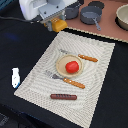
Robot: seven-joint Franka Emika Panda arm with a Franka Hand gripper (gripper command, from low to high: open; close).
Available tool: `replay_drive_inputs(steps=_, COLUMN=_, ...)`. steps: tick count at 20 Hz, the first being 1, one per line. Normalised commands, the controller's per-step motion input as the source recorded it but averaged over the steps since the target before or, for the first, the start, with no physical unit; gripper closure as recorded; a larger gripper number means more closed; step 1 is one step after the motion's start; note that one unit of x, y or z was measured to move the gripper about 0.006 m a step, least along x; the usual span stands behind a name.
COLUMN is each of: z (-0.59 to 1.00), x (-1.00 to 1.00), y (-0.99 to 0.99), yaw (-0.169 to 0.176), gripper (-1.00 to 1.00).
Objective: Interact with the objects in diverse but meaningful ways.
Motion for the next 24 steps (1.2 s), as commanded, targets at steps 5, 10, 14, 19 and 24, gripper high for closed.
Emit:
replay_drive_inputs(steps=5, z=0.15, x=1.00, y=0.37, yaw=0.000, gripper=1.00)
replay_drive_inputs(steps=10, z=-0.07, x=0.99, y=0.44, yaw=0.000, gripper=1.00)
replay_drive_inputs(steps=14, z=-0.29, x=0.78, y=0.37, yaw=0.000, gripper=1.00)
replay_drive_inputs(steps=19, z=-0.42, x=0.52, y=0.32, yaw=0.000, gripper=1.00)
replay_drive_inputs(steps=24, z=-0.34, x=0.19, y=0.32, yaw=0.000, gripper=1.00)
